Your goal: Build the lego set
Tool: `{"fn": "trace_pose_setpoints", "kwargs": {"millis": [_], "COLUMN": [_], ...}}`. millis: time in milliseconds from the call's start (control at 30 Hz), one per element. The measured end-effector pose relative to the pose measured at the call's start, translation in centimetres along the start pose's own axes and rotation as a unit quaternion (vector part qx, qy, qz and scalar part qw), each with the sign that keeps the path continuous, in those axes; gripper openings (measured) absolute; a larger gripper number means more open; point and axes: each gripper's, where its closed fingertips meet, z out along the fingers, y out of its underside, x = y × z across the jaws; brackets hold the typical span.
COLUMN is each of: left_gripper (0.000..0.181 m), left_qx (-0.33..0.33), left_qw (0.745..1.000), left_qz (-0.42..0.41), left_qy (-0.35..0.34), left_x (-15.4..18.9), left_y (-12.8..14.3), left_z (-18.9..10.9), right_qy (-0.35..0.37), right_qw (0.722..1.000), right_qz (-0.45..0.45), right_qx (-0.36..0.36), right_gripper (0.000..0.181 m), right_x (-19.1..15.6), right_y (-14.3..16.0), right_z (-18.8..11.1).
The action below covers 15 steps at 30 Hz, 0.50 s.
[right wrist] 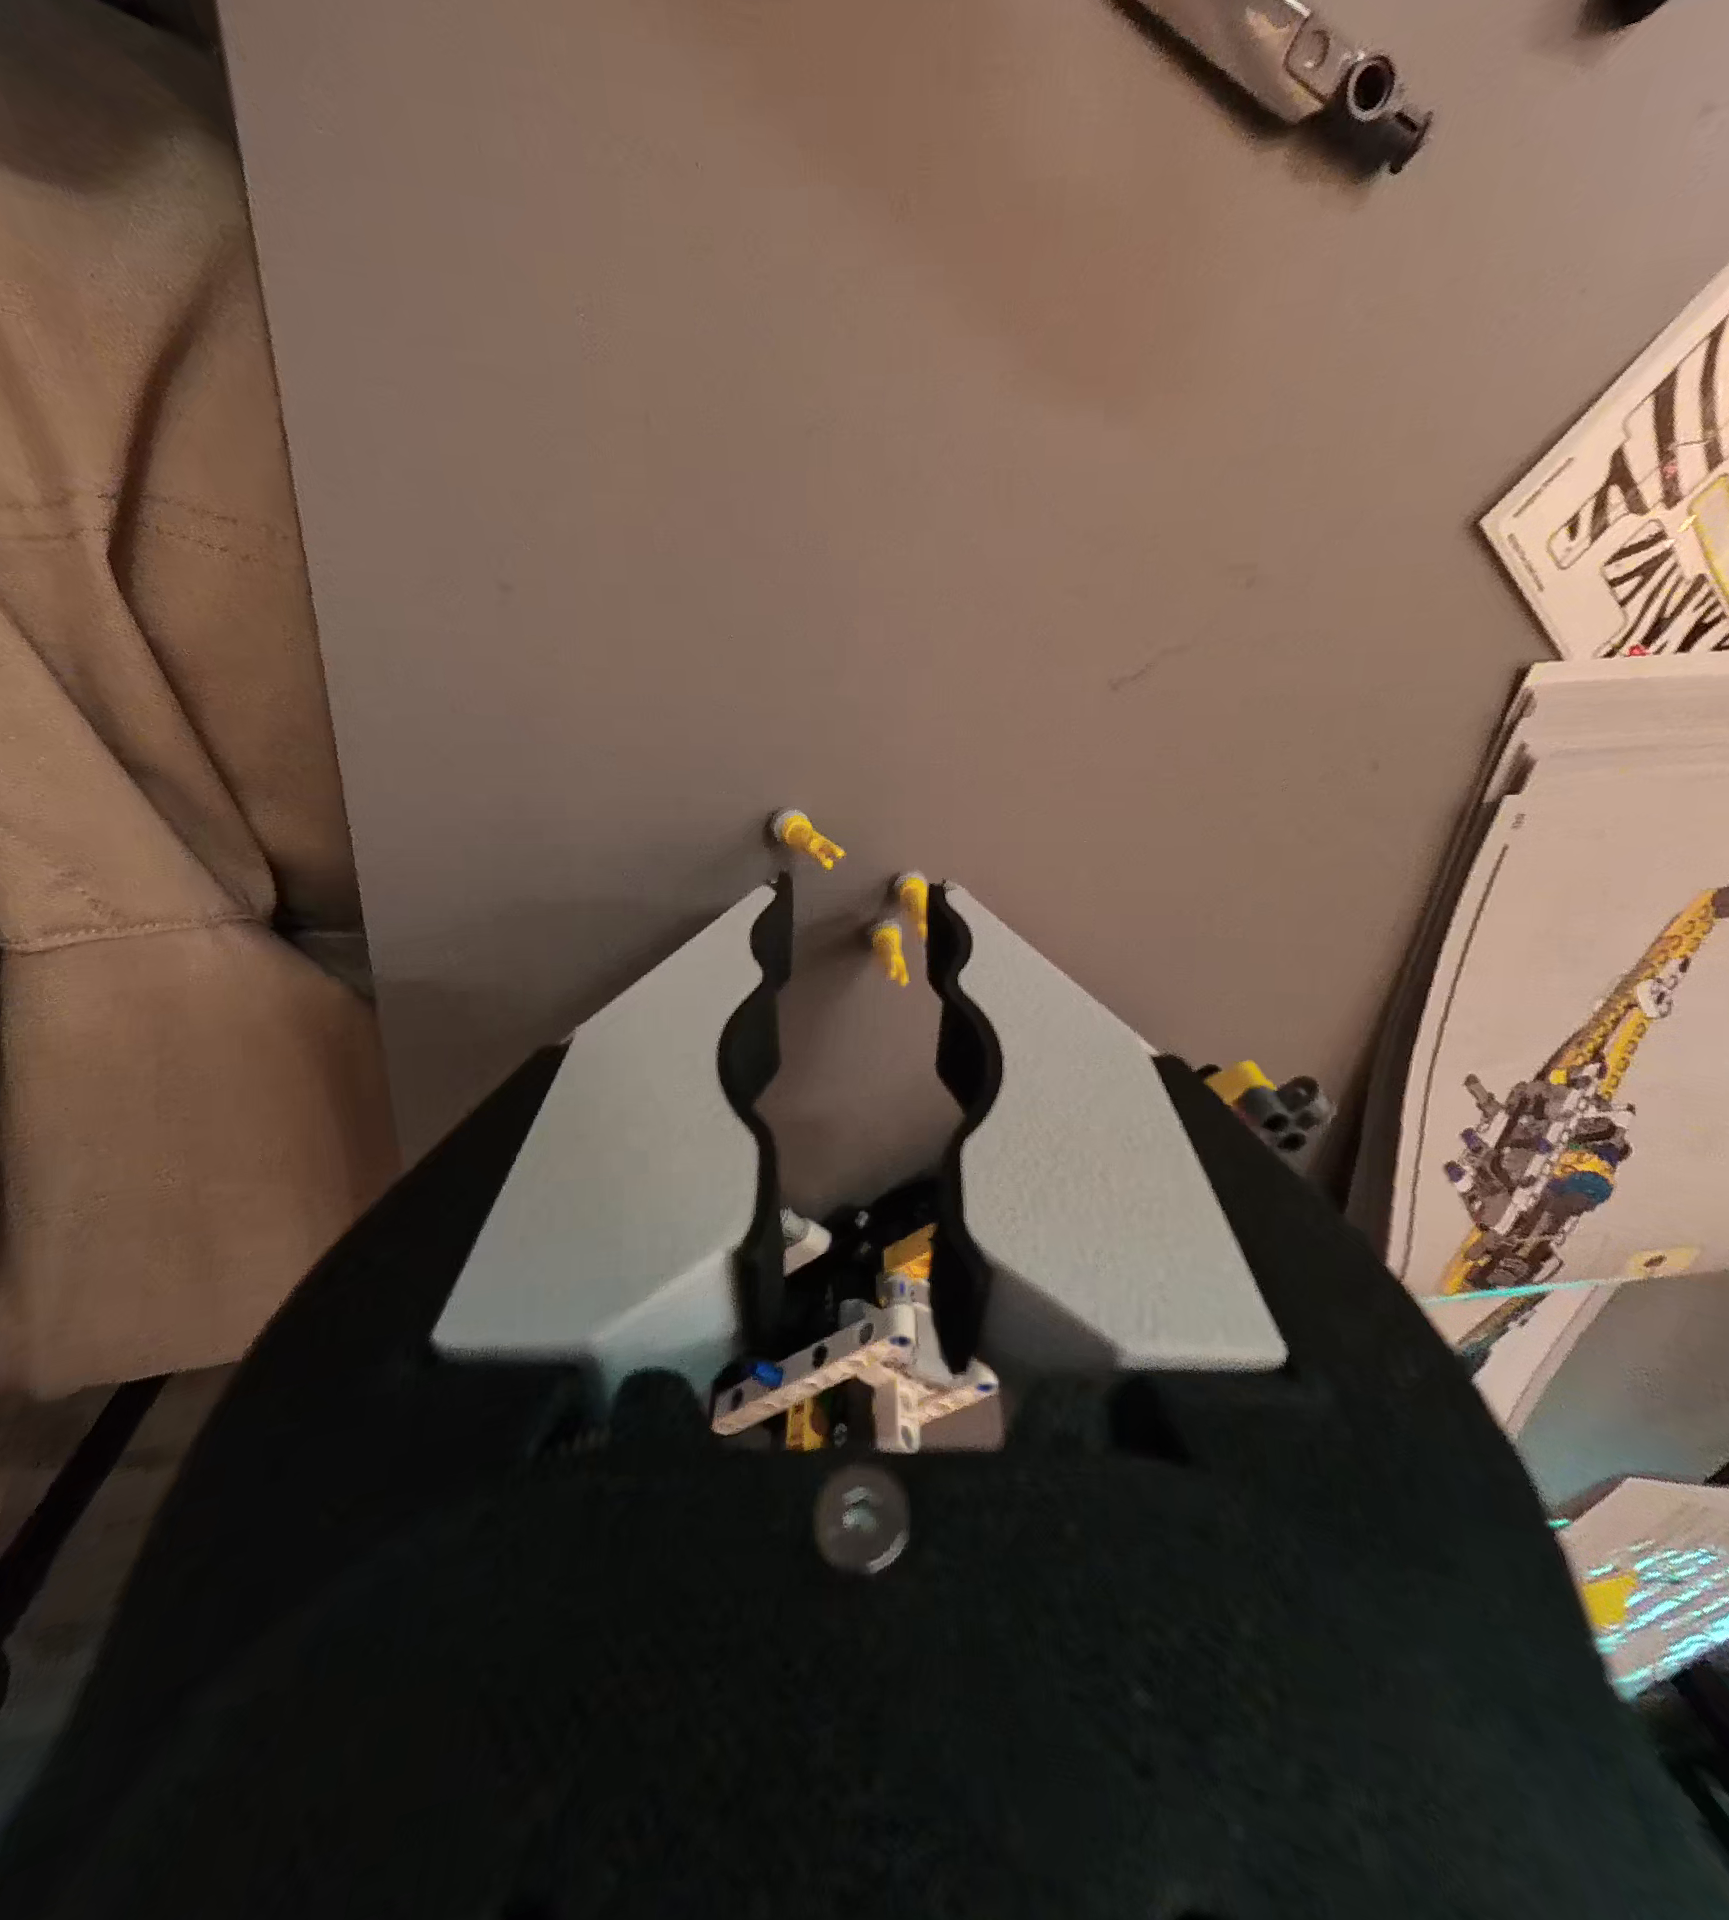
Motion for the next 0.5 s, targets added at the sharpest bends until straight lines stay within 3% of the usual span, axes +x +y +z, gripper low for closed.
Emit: {"fn": "trace_pose_setpoints", "kwargs": {"millis": [500], "left_gripper": [0.000], "left_qx": [0.012], "left_qw": [1.000], "left_qz": [0.006], "left_qy": [-0.018], "left_x": [-1.0], "left_y": [-0.8], "left_z": [-1.0], "right_qy": [-0.005], "right_qw": [0.999], "right_qz": [-0.023], "right_qx": [0.023], "right_gripper": [0.017], "right_x": [-1.4], "right_y": [-0.9], "right_z": [1.1]}}
